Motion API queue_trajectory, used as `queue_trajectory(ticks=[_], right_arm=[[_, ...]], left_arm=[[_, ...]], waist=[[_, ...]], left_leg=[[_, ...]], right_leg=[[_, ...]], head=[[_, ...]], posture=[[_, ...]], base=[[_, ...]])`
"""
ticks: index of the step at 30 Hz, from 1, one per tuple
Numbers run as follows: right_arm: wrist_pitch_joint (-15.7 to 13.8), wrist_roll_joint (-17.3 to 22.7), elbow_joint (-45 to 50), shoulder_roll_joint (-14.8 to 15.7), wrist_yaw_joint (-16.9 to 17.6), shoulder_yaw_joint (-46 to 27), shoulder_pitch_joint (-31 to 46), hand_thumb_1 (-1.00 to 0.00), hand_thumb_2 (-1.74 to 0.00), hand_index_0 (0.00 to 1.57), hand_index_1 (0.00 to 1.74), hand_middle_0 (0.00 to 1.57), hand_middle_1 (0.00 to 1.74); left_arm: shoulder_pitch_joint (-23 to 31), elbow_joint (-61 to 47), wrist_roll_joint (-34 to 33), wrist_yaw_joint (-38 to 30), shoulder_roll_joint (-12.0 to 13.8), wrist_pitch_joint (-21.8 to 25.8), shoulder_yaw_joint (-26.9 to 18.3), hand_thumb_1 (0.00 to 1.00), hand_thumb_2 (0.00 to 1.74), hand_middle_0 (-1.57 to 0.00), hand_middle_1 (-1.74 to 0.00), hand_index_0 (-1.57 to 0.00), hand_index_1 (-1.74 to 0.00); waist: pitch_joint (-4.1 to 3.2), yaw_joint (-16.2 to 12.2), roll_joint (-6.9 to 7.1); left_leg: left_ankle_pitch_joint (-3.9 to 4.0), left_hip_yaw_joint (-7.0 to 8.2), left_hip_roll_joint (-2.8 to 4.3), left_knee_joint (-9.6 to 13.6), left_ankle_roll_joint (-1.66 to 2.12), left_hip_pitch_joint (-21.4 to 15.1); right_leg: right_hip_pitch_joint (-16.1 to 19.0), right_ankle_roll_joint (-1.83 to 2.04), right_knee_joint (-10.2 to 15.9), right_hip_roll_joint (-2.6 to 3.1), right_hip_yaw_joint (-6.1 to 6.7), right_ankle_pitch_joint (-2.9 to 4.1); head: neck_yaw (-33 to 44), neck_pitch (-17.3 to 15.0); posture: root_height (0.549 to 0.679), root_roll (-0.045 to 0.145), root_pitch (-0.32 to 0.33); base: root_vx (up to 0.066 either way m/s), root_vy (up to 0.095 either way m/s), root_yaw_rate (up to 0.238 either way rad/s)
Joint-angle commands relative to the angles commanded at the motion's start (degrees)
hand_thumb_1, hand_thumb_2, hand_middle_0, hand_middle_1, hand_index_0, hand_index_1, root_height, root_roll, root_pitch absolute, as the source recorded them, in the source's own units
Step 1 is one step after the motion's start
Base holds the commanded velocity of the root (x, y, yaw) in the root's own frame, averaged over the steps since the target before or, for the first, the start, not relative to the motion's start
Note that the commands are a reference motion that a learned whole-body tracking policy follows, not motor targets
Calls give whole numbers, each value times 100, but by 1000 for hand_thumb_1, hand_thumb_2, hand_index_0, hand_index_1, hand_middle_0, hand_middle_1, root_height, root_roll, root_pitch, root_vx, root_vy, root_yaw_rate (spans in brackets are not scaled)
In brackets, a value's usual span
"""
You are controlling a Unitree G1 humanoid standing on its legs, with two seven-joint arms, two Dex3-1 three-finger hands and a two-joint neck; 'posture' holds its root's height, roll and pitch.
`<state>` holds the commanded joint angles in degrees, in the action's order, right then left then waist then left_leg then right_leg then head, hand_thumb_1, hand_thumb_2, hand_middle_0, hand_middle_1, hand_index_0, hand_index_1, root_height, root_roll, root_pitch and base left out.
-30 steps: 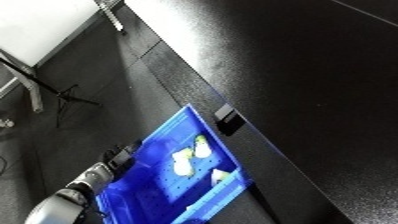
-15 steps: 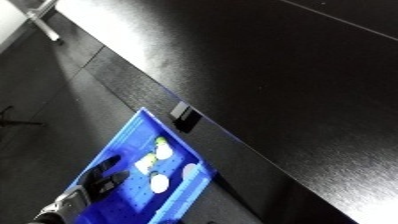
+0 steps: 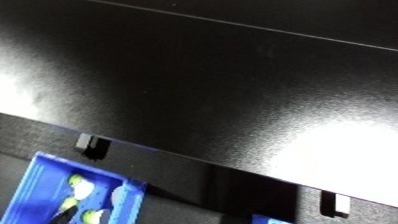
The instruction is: Pick up the object and place it into the box
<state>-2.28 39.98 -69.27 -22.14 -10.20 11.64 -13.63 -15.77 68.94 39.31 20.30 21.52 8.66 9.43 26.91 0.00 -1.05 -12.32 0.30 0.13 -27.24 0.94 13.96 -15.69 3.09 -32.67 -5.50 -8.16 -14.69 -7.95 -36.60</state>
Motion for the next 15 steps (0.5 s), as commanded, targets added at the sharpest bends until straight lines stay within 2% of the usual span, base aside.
queue_trajectory(ticks=[3, 6, 10, 11, 12, 15], right_arm=[[17, -147, -40, 36, -45, -44, 67, 0, 0, 0, 0, 0, 0], [22, -274, -131, 83, -100, -85, 113, 0, 0, 0, 0, 0, 0], [23, -406, -232, 160, -153, -131, 203, 0, 0, 0, 0, 0, 0], [23, -406, -232, 160, -153, -131, 203, 0, 0, 0, 0, 0, 0], [24, -482, -271, 198, -179, -146, 265, 0, 0, 0, 0, 0, 0], [30, -577, -334, 248, -216, -161, 343, 0, 0, 0, 0, 0, 0]], left_arm=[[148, 23, -94, -109, -114, -67, 39, 0, 0, 0, 0, 0, 0], [276, 87, -226, -238, -193, -172, 29, 0, 0, 0, 0, 0, 0], [467, 216, -460, -314, -261, -289, -19, 0, 0, 0, 0, 0, 0], [467, 216, -460, -314, -261, -289, -19, 0, 0, 0, 0, 0, 0], [566, 280, -527, -330, -285, -341, -75, 0, 0, 0, 0, 0, 0], [685, 371, -657, -355, -316, -408, -149, 0, 0, 0, 0, 0, 0]], waist=[[-97, -33, -23], [-210, -46, -42], [-418, -44, -50], [-418, -44, -50], [-540, -41, -51], [-731, -30, -45]], left_leg=[[79, 25, 12, 242, 24, -187], [167, 35, 23, 518, 54, -385], [287, 33, 33, 932, 119, -678], [287, 33, 33, 932, 119, -678], [380, 35, 46, 1216, 156, -865], [509, 42, 70, 1637, 209, -1127]], right_leg=[[159, 39, 276, 39, 14, 100], [333, 76, 555, 51, 2, 182], [626, 133, 971, 48, -29, 271], [626, 133, 971, 48, -29, 271], [825, 158, 1254, 52, -51, 340], [1114, 194, 1673, 53, -80, 443]], head=[[-161, -196], [-292, -446], [-329, -813], [-329, -813], [-294, -1007], [-266, -1365]], posture=[[659, 16, -26], [662, 15, -26], [666, 15, -25], [666, 15, -25], [669, 15, -24], [672, 15, -21]], base=[[73, 3, -122], [86, -3, -85], [114, -13, -52], [124, -15, -47], [120, -11, -48], [114, -11, -41]])
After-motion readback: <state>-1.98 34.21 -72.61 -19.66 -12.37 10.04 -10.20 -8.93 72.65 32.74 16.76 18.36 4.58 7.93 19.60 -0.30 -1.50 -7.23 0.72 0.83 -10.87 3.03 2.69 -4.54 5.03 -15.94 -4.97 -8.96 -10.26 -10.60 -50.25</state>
